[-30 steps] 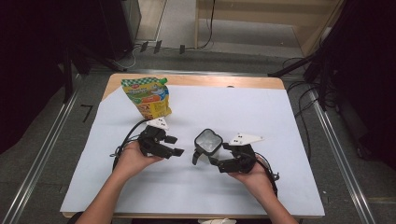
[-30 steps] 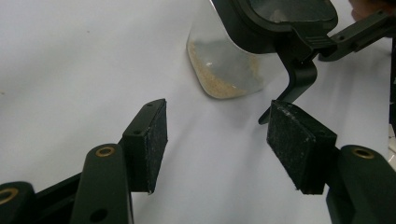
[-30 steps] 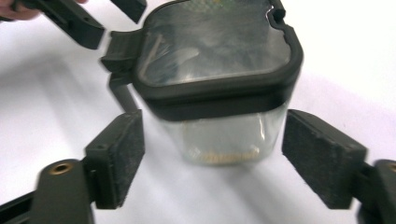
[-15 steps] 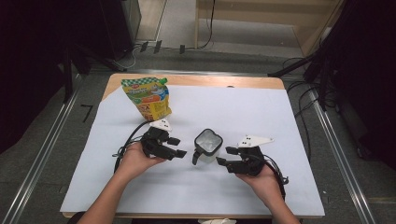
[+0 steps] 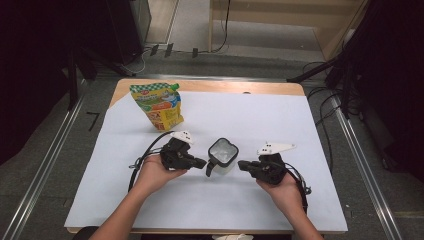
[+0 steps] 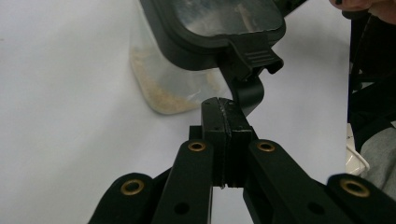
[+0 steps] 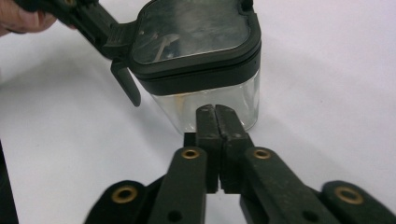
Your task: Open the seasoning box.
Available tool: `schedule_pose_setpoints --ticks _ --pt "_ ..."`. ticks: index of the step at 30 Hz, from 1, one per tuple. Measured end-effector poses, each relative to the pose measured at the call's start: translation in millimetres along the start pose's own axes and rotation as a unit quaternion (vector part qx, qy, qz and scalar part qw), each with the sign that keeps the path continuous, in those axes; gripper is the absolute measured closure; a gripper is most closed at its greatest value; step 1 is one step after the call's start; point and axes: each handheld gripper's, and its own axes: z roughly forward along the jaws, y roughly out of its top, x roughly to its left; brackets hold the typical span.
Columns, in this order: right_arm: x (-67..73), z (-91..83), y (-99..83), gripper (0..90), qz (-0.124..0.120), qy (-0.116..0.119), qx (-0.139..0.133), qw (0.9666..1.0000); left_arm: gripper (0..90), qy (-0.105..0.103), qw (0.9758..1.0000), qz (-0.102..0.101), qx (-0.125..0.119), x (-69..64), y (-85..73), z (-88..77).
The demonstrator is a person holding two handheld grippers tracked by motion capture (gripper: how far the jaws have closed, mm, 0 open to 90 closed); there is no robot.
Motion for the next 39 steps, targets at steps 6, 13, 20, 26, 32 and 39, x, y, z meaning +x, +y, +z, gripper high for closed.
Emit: schedule_pose_setpoints --ticks 6,13,20,26,32,39 --pt "8.0 6.1 2.5 90.0 -0.002 0.005 0.005 1.0 90.0 0.003 1.0 -0.003 -0.003 -2.1 0.5 0.3" --pt "13.2 13.1 3.6 90.0 -0.009 -0.002 0.012 0.9999 90.0 0.011 0.9999 0.002 -0.007 -8.4 1.6 3.0" --pt "11.7 13.2 3.4 90.0 -0.004 -0.01 0.007 0.9999 90.0 0.008 0.9998 0.0 -0.016 -9.8 2.2 5.4" --pt "8.3 14.2 4.3 90.0 0.002 -0.024 0.0 0.9997 90.0 0.016 0.9997 0.004 -0.017 -14.7 4.8 10.0" --pt "2.5 17.9 7.4 90.0 0.007 -0.039 -0.009 0.9992 90.0 0.015 0.9996 0.003 -0.024 -18.0 6.9 14.7" --pt "-3.2 21.7 9.8 90.0 0.012 -0.058 -0.016 0.9981 90.0 0.008 0.9995 0.0 -0.032 -22.5 10.2 22.8"
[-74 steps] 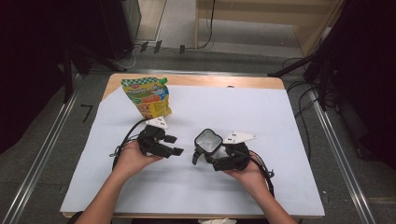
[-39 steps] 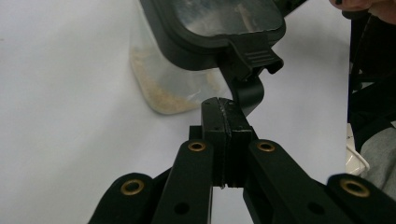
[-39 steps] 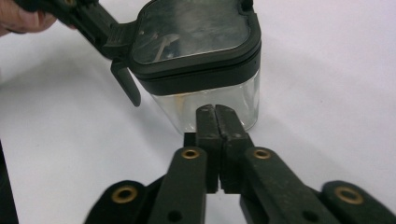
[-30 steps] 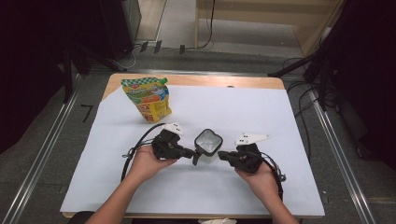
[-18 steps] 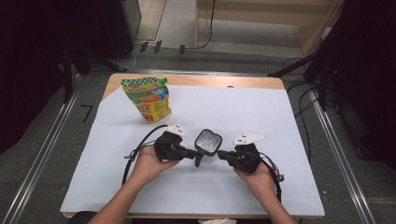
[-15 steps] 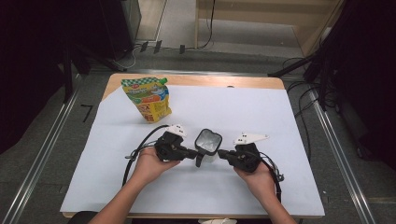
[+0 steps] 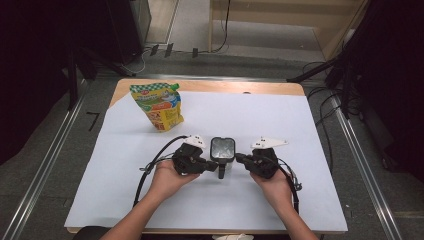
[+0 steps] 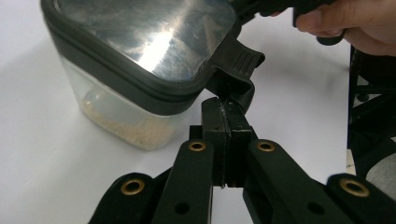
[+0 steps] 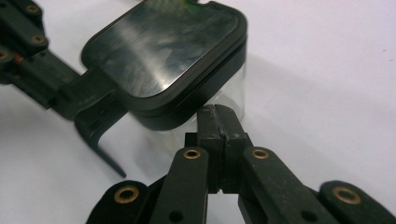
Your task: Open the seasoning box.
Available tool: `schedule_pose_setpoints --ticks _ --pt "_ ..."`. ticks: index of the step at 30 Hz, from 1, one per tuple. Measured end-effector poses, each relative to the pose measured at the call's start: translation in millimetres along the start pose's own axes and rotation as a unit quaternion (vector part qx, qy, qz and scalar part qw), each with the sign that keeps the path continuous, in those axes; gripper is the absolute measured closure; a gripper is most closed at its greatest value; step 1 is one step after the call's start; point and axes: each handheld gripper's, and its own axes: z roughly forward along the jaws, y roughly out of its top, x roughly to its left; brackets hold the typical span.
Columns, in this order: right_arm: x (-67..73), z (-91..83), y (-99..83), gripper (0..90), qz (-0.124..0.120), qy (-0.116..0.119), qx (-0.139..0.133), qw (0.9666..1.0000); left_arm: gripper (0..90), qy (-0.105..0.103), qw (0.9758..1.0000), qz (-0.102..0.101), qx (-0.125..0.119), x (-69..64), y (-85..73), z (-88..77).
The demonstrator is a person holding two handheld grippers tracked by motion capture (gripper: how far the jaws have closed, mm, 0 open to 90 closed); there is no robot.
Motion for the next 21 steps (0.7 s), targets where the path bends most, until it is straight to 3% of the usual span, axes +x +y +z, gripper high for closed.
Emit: schedule_pose_setpoints --ticks 5,8,13,21 --pt "-4.6 1.4 0.9 90.0 0.001 -0.006 0.001 1.0 90.0 -0.017 0.9998 0.007 0.006 -6.7 2.9 11.3" --pt "-5.2 -2.0 1.0 90.0 0.001 -0.006 0.0 1.0 90.0 -0.014 0.9996 0.013 0.019 -9.7 3.5 14.0" --pt "-3.0 -15.4 0.1 90.0 0.005 0.004 -0.006 1.0 89.3 -0.029 0.9993 0.016 0.018 -10.1 3.2 3.1" --pt "10.8 -34.4 -8.4 90.0 0.002 0.023 -0.002 0.9997 83.4 -0.029 0.9993 0.013 0.02 -4.5 -0.1 -13.9"
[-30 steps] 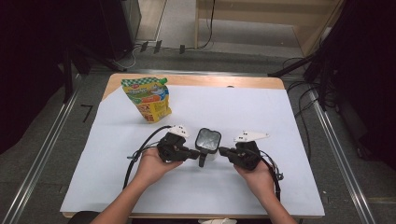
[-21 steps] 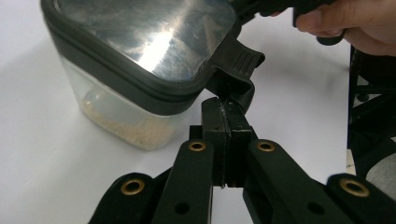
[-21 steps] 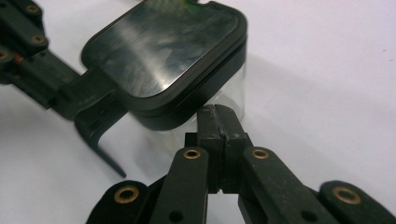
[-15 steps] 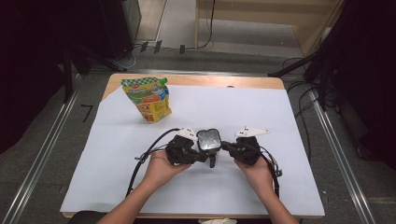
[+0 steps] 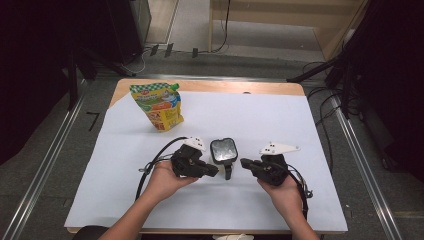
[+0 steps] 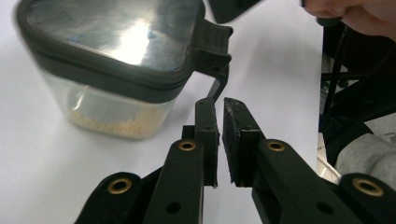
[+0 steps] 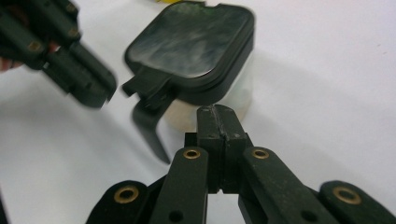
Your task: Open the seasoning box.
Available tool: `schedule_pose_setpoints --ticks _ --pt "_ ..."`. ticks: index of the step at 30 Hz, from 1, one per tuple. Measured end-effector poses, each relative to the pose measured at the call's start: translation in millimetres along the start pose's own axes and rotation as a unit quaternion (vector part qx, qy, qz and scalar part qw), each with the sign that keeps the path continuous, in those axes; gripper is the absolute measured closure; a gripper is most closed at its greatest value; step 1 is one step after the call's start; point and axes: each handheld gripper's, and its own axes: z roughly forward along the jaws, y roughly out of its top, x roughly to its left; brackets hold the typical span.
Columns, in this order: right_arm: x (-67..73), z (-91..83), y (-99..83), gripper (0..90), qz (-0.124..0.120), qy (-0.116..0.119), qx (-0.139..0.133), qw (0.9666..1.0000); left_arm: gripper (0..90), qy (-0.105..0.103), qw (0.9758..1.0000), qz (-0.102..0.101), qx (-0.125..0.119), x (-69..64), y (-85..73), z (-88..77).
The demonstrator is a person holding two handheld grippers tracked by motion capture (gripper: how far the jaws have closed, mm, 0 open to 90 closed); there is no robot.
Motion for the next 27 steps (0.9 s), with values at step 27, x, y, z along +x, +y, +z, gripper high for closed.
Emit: schedule_pose_setpoints --ticks 27 --pt "49.1 34.4 -15.2 90.0 -0.027 0.044 0.046 0.9976 50.3 0.013 0.9988 -0.041 -0.022 32.4 -13.5 -29.7"
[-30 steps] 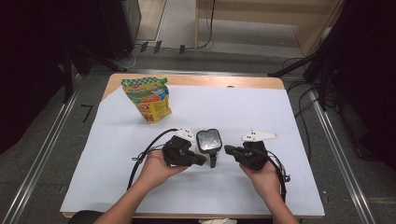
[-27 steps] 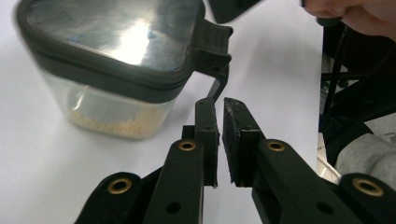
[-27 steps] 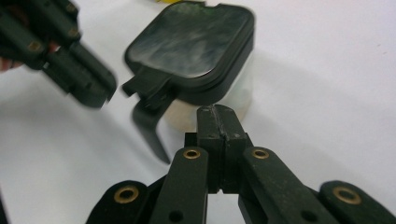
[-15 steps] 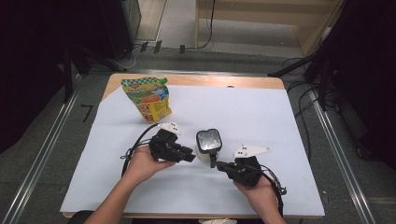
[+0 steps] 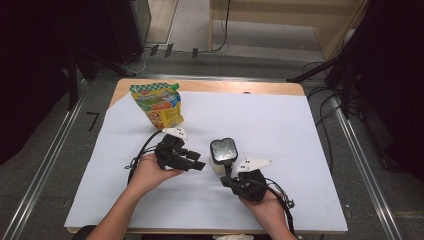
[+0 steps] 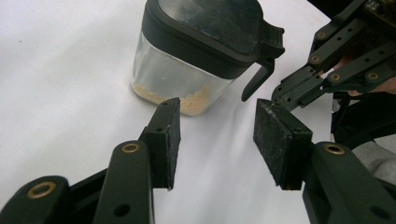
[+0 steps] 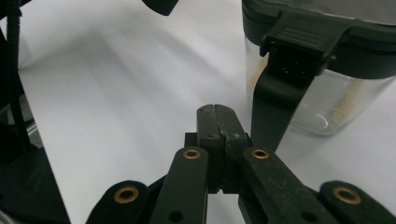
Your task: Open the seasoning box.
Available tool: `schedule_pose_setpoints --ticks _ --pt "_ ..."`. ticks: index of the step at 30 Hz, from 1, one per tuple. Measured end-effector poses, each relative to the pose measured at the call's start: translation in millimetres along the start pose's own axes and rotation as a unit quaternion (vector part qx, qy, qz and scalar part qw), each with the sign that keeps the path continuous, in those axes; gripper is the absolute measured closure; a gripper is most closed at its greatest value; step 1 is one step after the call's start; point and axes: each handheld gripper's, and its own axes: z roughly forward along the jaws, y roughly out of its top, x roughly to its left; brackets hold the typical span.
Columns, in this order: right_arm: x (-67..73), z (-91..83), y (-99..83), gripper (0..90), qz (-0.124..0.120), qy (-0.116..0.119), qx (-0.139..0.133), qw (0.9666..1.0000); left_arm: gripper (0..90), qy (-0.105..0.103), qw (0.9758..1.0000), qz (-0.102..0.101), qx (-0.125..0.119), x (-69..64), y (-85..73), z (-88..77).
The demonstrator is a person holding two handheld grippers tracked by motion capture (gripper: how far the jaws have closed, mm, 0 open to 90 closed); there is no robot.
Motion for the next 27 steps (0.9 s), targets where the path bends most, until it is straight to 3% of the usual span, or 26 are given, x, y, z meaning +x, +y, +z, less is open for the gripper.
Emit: schedule_pose_setpoints --ticks 8,13,16,27 --pt "-5.3 9.2 0.7 90.0 0.011 -0.013 0.004 0.9999 46.5 0.002 1.0 0.001 0.003 2.6 -0.9 1.7" --pt "-5.2 10.1 -0.1 90.0 0.004 -0.016 0.007 0.9998 44.2 0.002 1.0 -0.002 0.0 2.8 -1.4 2.9" --pt "-7.2 8.7 -0.2 90.0 -0.003 -0.015 0.009 0.9998 43.5 0.002 1.0 -0.002 -0.001 2.9 -1.4 2.5" --pt "-23.1 -2.4 -3.0 90.0 0.019 -0.019 0.012 0.9996 43.3 0.003 1.0 -0.004 0.0 3.4 -1.9 3.1"
